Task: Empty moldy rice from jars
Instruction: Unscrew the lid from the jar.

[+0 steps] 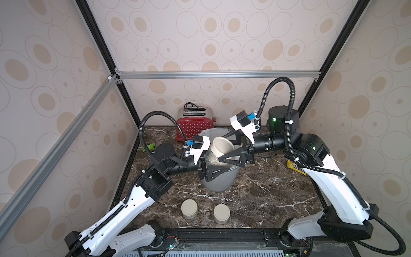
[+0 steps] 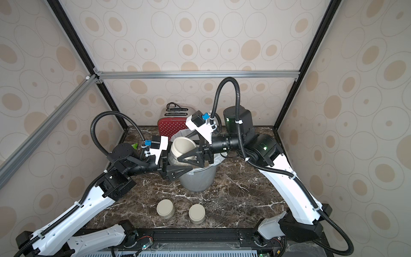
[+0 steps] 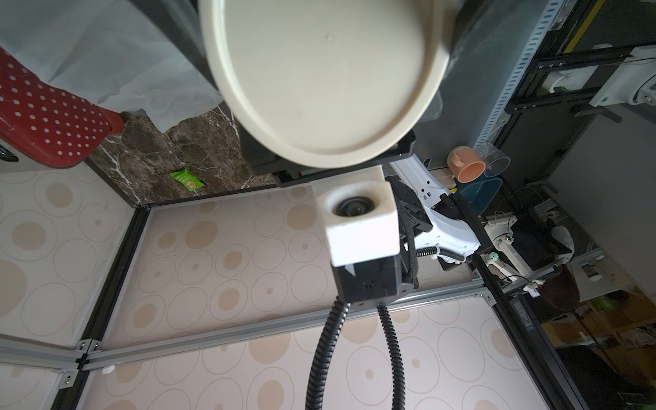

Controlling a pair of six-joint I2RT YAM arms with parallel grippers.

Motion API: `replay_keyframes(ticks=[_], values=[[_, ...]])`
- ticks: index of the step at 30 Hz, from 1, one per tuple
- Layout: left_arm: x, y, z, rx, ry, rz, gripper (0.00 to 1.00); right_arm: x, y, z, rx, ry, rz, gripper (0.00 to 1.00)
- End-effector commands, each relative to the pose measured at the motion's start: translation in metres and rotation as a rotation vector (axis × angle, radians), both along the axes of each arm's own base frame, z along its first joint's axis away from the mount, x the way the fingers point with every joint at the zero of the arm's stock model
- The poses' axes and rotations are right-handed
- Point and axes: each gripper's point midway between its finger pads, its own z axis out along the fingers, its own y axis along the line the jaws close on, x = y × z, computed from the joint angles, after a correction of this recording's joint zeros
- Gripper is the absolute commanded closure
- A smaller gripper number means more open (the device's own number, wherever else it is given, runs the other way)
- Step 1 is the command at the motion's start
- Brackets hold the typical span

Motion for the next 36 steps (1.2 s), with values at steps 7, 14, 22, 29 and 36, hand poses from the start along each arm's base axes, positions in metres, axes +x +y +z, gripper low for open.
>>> replay_keyframes(ticks=[7, 14, 22, 29, 36], values=[[-0.005, 0.004, 0.013, -0.046, -0.064, 0.009, 0.62, -0.027, -0.003, 0.005, 0.03, 0.009, 0.097, 0.03], [-0.004, 0.004, 0.013, -0.045, -0.066, 0.018, 0.62, -0.026, -0.004, 0.007, 0.034, 0.011, 0.082, 0.01], [-0.003, 0.004, 0.012, -0.043, -0.066, 0.024, 0.62, -0.01, -0.005, 0.001, 0.009, 0.028, -0.017, 0.01], [-0.001, 0.002, 0.01, -0.037, -0.066, 0.021, 0.62, -0.005, -0.002, 0.004, 0.016, 0.041, -0.036, 0.01], [0.0, 0.003, 0.011, -0.04, -0.072, 0.027, 0.62, 0.004, 0.003, -0.007, -0.017, 0.077, -0.065, 0.03]])
